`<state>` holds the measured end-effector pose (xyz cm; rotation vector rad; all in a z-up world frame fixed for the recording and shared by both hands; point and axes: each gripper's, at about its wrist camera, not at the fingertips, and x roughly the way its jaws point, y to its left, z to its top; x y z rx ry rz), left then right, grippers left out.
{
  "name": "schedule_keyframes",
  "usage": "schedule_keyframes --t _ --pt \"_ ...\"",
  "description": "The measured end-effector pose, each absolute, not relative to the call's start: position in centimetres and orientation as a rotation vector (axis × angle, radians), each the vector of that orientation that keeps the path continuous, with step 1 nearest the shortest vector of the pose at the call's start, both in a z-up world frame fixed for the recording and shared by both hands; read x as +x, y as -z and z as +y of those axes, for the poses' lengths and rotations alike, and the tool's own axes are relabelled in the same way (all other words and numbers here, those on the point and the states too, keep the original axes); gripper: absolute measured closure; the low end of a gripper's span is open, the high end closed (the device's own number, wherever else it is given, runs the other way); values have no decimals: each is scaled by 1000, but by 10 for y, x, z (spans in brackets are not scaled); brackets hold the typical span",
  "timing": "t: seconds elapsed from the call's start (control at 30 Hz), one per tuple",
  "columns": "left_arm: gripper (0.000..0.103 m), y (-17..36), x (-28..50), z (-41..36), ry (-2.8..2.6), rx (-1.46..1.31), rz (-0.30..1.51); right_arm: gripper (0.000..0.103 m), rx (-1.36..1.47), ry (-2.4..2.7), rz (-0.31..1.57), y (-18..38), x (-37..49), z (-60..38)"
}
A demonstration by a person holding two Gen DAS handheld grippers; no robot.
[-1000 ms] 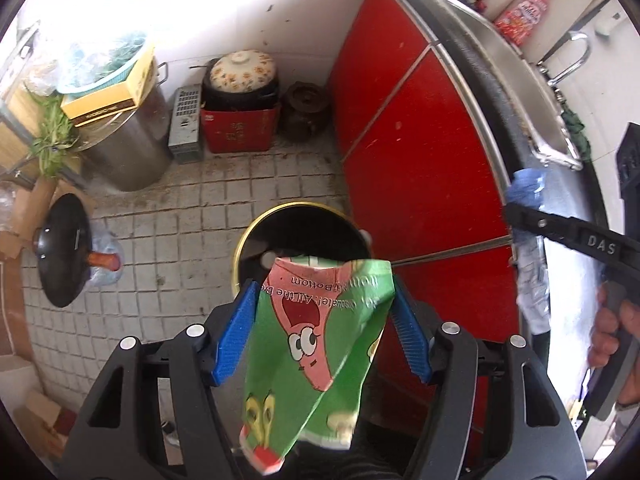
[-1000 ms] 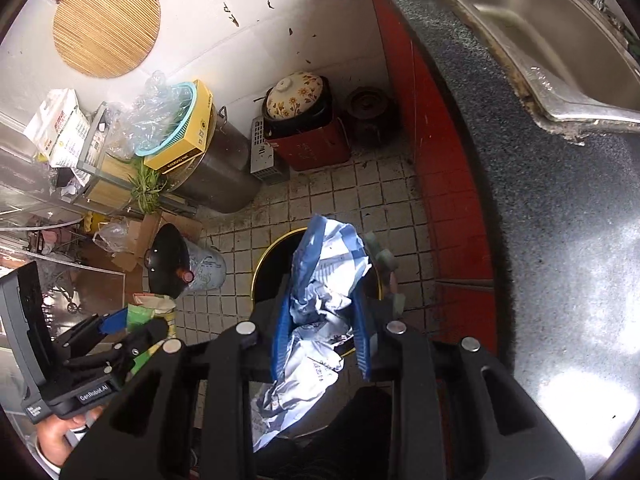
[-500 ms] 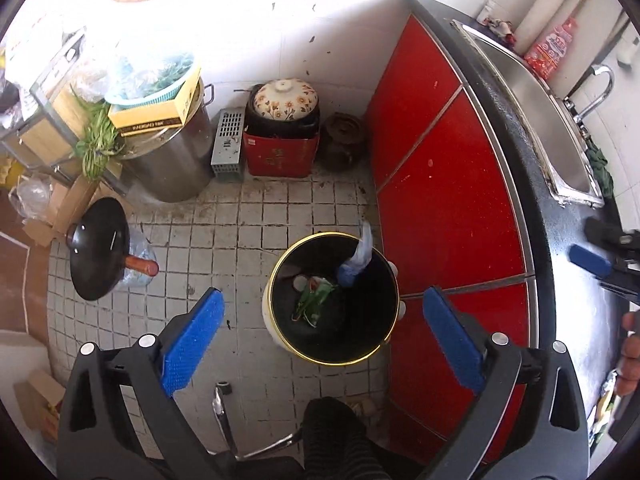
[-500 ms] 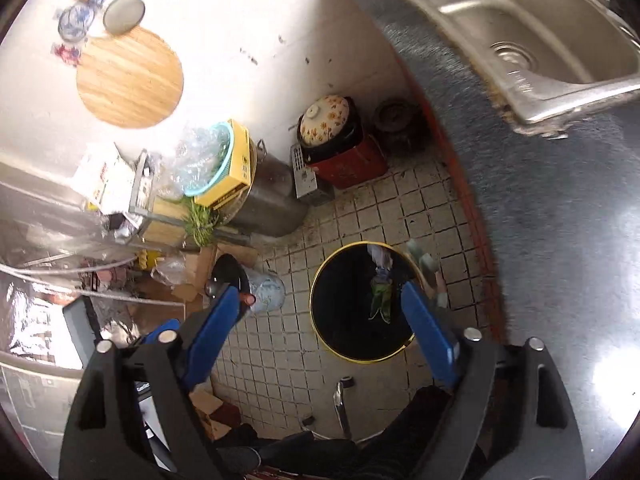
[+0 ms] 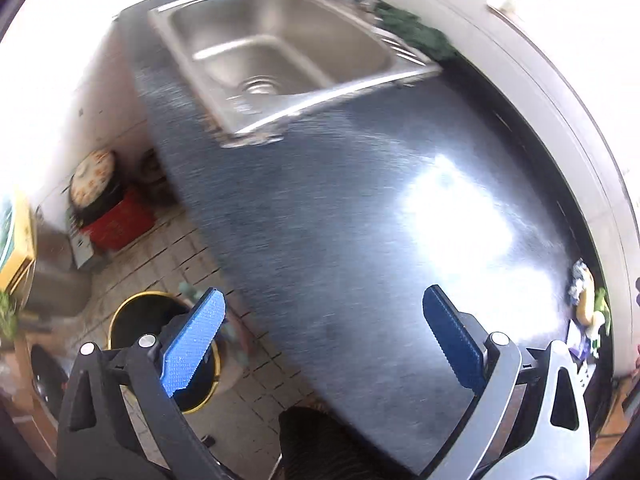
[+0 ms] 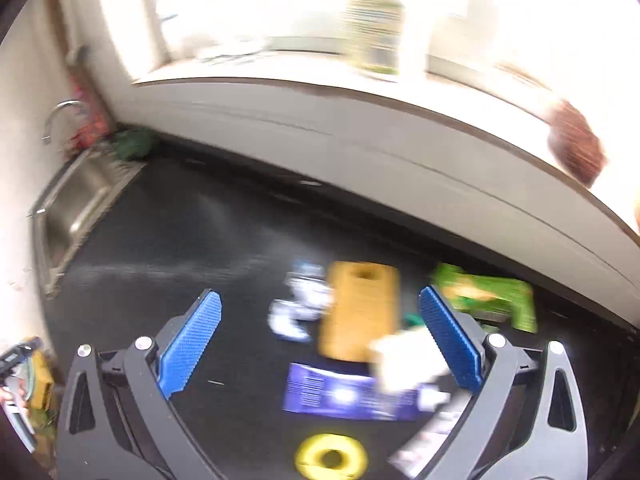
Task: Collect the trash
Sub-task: 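Open left tool over the bin while right tool releases the crumpled paper, then grasp the crumpled white-blue paper beside the yellow sponge with left tool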
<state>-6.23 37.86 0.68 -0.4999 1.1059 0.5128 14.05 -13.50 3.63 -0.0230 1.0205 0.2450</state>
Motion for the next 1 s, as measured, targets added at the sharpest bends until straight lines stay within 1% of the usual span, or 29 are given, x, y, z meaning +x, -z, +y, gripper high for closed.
schedule_keyframes --t 0.1,0.2,0.3,0.4,0.47,0.57,0.67,0.83,1.0 --pt "7 -3 2 324 -361 -412 1139 7 -15 19 1108 2 128 -260" --pt "7 7 52 258 -210 -296 1191 7 81 210 1199 38 85 -361" --pt "7 16 88 204 -95 -210 1226 7 187 338 1272 70 33 -423" --pt "7 26 118 151 4 -109 1252 7 306 420 1328 98 -9 -466" --pt "7 35 141 116 65 -53 1272 7 359 444 1352 112 -32 -479" --pt "7 48 161 86 99 12 1300 7 394 448 1370 126 -51 -487" --pt "7 59 178 68 113 49 1311 6 414 426 1334 131 -60 -487" --pt "7 71 205 46 154 90 1325 5 375 384 1301 130 -39 -464" --pt "7 85 234 40 150 106 1338 5 323 284 1358 121 -5 -441"
